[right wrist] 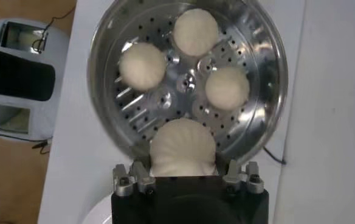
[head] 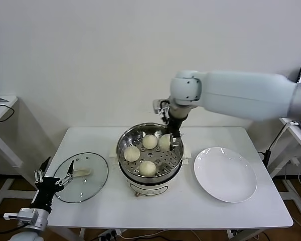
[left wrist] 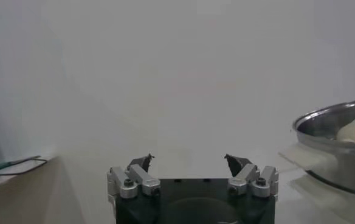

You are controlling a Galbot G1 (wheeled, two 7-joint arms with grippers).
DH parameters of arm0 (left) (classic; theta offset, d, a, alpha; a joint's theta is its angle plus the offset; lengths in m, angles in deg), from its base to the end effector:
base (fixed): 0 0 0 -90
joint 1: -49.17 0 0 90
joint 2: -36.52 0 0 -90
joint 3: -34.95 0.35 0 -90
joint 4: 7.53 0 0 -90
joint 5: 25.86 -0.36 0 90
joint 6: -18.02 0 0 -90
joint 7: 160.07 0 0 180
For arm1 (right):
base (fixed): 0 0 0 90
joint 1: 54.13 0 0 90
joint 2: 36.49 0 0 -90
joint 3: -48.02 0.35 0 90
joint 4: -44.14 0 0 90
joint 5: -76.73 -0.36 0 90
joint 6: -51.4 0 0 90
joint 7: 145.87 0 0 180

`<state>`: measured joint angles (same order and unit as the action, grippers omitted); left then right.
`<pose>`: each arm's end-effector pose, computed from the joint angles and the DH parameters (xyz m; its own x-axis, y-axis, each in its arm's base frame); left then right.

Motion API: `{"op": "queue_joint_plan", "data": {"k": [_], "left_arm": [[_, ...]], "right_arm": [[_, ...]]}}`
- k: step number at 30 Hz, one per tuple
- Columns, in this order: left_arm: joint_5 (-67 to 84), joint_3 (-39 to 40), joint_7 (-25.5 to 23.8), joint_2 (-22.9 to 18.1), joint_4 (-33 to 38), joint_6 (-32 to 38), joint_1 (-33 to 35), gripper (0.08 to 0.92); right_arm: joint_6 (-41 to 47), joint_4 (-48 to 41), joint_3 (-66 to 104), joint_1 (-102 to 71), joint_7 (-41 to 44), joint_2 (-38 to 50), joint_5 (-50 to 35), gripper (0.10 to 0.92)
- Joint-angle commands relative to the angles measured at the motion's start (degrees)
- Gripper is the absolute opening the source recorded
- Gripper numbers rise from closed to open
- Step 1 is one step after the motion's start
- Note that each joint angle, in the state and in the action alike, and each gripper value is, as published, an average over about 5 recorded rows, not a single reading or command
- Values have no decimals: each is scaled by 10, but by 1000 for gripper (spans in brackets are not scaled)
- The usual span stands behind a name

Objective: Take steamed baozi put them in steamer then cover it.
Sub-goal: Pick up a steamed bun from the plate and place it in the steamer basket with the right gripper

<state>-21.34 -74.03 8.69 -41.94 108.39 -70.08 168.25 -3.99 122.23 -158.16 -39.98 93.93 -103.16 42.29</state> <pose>0.1861 0.1417 -0.2954 -1.0000 -0.0023 0.0050 -0.0010 0.9678 0.2517 0.5372 0.1222 -0.0248 -0.1061 -0.0869 0.9905 -0.9750 -0.1867 -0.1208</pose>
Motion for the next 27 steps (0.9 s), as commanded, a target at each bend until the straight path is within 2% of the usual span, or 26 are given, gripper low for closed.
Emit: {"op": "queue_joint_plan", "data": {"k": [1, 21, 27], "left_arm": [[1, -5, 0, 0, -4, -1, 0, 823], [1, -9, -1, -2, -7, 0, 1, 823], [0, -6, -1, -3, -6, 0, 2, 823]], "right_arm": [[14, -49, 14, -75, -7, -44, 43, 687], [12, -55, 41, -122, -8, -20, 83, 701], [9, -40, 67, -103, -2, 7, 69, 805]]}}
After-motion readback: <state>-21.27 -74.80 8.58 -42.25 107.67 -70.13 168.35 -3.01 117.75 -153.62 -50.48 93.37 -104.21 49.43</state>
